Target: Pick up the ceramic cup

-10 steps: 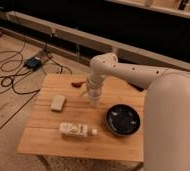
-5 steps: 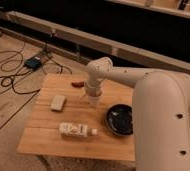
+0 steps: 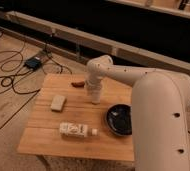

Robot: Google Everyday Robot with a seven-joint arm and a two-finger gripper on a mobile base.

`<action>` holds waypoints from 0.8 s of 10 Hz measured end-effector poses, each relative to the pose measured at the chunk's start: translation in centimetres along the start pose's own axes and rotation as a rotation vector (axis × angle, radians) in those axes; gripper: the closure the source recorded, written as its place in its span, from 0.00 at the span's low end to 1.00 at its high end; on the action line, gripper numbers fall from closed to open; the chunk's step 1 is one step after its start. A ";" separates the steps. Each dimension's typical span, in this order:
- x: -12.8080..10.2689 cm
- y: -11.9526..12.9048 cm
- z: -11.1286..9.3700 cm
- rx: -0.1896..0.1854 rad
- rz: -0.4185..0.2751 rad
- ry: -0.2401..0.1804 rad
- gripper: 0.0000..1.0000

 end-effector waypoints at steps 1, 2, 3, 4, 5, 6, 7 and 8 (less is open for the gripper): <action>0.1 -0.2 -0.4 -0.011 0.003 0.006 0.98; 0.0 -0.3 -1.0 -0.021 0.001 0.009 1.00; -0.2 -0.4 -1.5 -0.022 -0.007 0.010 1.00; -0.6 -0.5 -2.2 -0.021 -0.028 0.013 1.00; -0.9 -0.4 -2.8 -0.017 -0.050 0.015 1.00; -1.1 -0.3 -3.2 -0.012 -0.072 0.016 1.00; -1.6 -0.1 -3.8 -0.005 -0.104 0.013 1.00; -2.2 0.5 -4.6 -0.001 -0.140 0.004 1.00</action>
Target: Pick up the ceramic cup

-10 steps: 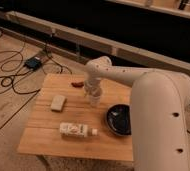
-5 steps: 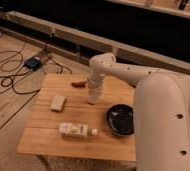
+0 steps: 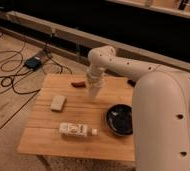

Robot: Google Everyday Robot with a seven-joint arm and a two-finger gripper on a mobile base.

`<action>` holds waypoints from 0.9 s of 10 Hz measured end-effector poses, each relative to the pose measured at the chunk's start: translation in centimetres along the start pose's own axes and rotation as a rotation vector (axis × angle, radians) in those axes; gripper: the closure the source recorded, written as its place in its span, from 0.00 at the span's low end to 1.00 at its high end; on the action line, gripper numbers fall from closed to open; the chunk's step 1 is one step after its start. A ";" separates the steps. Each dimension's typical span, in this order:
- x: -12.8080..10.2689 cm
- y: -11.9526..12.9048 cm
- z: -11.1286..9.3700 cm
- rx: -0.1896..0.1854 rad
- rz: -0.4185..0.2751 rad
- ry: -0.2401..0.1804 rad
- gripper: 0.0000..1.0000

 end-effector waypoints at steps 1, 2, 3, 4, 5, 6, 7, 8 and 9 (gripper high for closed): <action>-0.5 0.4 -0.5 0.001 -0.022 -0.008 1.00; -1.0 0.9 -1.2 0.001 -0.047 -0.017 1.00; -1.3 1.1 -1.7 0.001 -0.060 -0.023 1.00; -1.5 1.3 -2.1 0.000 -0.069 -0.028 1.00; -1.5 1.3 -2.0 -0.001 -0.069 -0.027 1.00; -1.5 1.3 -2.1 0.000 -0.069 -0.027 1.00; -1.5 1.3 -2.0 -0.001 -0.069 -0.027 1.00; -1.5 1.3 -2.0 -0.001 -0.069 -0.027 1.00; -1.5 1.3 -2.0 0.000 -0.069 -0.027 1.00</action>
